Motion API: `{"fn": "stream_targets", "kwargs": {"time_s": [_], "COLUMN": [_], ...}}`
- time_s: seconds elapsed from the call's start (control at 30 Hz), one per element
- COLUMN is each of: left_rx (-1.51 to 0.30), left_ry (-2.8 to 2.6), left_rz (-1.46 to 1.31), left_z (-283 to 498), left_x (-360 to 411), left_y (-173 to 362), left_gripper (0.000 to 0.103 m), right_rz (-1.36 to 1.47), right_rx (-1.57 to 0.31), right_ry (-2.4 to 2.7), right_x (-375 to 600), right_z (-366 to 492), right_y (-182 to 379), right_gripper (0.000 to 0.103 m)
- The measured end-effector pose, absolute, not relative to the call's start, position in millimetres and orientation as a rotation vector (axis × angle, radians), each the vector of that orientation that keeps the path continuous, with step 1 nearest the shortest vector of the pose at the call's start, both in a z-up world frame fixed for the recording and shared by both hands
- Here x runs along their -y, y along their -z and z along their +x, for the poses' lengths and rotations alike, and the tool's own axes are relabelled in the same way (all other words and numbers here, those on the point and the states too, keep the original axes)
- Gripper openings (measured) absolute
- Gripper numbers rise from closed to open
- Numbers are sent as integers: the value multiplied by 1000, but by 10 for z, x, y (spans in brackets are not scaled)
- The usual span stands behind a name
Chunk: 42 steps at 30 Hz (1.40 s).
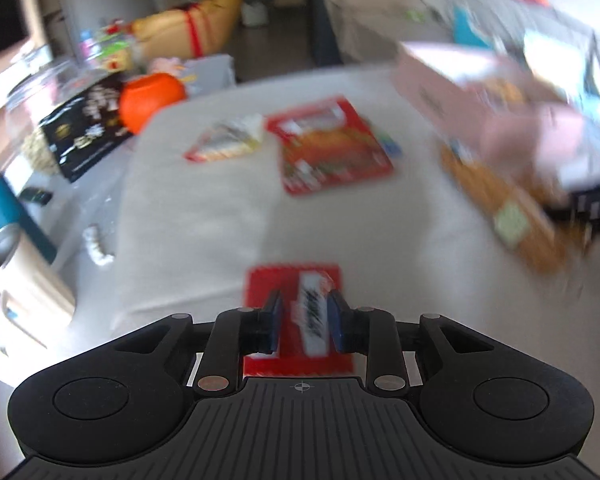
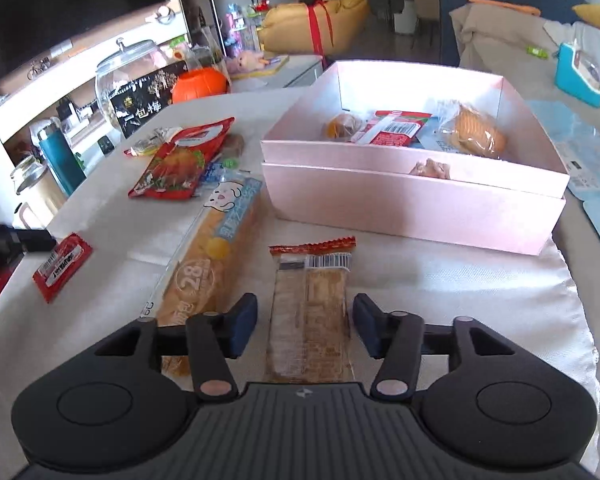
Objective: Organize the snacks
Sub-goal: 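Lift the wafer bar with the right gripper while the left holds the red packet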
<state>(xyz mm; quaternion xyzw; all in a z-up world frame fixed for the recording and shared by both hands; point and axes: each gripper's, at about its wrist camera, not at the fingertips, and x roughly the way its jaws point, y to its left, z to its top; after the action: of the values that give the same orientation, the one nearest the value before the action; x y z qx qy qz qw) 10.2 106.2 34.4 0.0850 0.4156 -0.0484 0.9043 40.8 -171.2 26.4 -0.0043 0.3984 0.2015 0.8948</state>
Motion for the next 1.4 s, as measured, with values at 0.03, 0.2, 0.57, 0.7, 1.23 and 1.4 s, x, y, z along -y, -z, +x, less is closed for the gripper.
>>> {"fn": "stream_targets", "kwargs": {"time_s": [0.03,0.2,0.57,0.7,1.23,1.4], "left_rx": [-845,-844,-872,-885,-817,-771], "left_ry": [107,135,88,90,210,239], "left_rz": [203,224,168,126,115,74], "left_z": [100,91,69,114,269,92], "left_x": [-1000,-907,-1204,-1246,-1304,-1202], "left_y": [-322,-279,-294,-286,-247,-362], "left_gripper": [40,51,63,65,59,58], "right_rz": [-15,-76,-126,-124,-140,-109], "right_rx": [-821,-787,-739,-735,-747,-776], "right_ry": [-416,-414,-388,-385,-391,-416], "right_x": [1711,1688,1670,1679,1663,1777], "right_z": [389,283,190,182,194,174], "right_y": [-261,-228,-178,-173,-176,-296], "right_gripper": [55,62,75,75,70,39]}}
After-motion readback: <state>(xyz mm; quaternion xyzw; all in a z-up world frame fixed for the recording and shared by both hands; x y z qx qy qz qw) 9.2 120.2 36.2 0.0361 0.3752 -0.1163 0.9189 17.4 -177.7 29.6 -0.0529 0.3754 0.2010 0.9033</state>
